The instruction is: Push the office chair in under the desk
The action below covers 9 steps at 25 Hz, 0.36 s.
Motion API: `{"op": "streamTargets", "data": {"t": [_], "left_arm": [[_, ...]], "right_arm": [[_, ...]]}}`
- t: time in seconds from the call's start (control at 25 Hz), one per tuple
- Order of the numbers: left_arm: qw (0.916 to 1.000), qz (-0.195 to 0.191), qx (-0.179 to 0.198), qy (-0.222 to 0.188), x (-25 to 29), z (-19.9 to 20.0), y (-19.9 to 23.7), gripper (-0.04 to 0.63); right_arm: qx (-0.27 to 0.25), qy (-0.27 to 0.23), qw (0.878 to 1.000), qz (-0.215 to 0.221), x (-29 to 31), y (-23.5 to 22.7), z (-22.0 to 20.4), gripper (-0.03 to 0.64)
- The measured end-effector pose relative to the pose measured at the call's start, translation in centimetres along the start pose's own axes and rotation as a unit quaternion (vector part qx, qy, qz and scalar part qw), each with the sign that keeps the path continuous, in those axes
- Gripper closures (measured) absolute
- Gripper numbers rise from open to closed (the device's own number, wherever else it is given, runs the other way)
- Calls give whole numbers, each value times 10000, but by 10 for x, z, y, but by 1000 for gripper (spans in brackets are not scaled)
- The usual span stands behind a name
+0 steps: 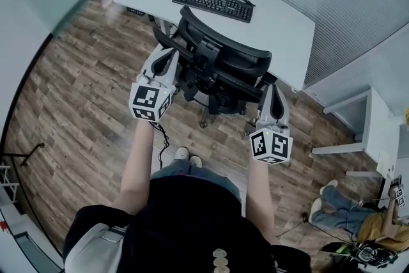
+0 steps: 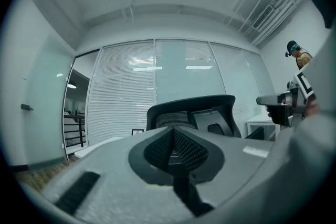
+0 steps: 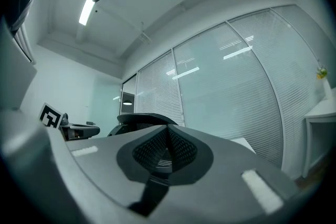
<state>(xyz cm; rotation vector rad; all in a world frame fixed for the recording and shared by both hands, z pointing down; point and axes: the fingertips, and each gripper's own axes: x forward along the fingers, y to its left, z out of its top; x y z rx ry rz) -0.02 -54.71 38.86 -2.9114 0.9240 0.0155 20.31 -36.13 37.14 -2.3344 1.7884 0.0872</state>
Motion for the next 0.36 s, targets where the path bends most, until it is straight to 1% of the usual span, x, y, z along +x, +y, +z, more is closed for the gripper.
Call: {"op": "streamTargets", "data": {"t": [0.36], "left_arm": [[10000, -31, 77, 53, 2, 0, 1, 588]], "right_arm": [[44, 46, 10000, 13, 2, 2, -2, 611]]}}
